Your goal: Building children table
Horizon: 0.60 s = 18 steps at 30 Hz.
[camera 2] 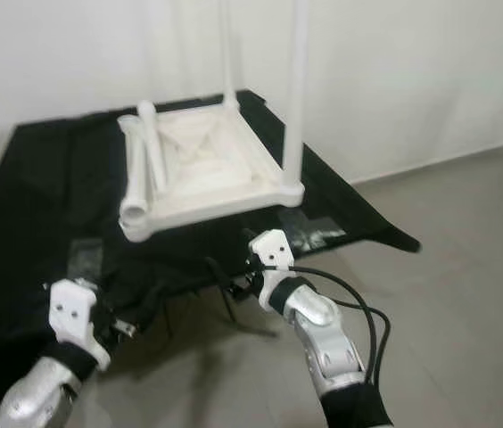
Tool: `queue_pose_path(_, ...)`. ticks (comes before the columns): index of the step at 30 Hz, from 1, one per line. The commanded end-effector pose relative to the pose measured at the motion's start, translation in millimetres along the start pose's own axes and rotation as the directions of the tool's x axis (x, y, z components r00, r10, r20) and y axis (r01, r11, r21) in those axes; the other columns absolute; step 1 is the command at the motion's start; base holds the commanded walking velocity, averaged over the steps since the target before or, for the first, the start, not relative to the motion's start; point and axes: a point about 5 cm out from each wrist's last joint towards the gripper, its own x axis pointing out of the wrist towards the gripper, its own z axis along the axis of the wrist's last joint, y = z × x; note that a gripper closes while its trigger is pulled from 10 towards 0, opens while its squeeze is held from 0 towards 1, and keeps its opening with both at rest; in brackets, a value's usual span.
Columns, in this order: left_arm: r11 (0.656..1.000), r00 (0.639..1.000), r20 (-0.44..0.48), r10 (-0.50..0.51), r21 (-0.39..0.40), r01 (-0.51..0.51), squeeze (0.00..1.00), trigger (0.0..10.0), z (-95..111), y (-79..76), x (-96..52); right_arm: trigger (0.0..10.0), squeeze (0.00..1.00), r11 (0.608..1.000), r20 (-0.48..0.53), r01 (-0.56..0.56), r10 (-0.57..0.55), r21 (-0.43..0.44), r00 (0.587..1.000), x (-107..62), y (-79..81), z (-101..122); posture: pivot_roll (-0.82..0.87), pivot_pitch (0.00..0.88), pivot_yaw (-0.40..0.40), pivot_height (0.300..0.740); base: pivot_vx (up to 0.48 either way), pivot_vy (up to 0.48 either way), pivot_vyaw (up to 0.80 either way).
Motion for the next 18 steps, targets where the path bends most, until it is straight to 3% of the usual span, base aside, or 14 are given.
queue_pose_path(1, 1.000, 1.000, 0.001, -0.007, 0.001, 0.007, 0.00, 10.0, 3, 0.5, -0.7, 10.0, 0.00, 1.000, 0.018, 0.000, 0.000, 0.006, 1.000, 0.6, -1.6, 4, -0.14, 0.031, 0.048, 0.740, 0.390, 0.000, 0.80)
queue_pose_path(3, 1.000, 1.000, 0.004, -0.010, 0.004, 0.010, 0.00, 10.0, 3, 0.0, -0.7, 10.0, 0.00, 1.000, 0.029, -0.012, 0.012, 0.002, 1.000, 0.5, -0.5, 5, -0.13, 0.032, 0.045, 0.740, 0.386, 0.000, 0.80)
queue_pose_path(18, 0.990, 0.987, 0.085, -0.134, 0.043, 0.131, 0.00, 10.0, 28, -11.4, 13.9, 10.0, 0.00, 1.000, 0.022, 0.001, -0.002, 0.006, 1.000, 3.3, -0.3, 5, -0.13, 0.025, 0.047, 0.740, 0.390, 0.000, 0.00)
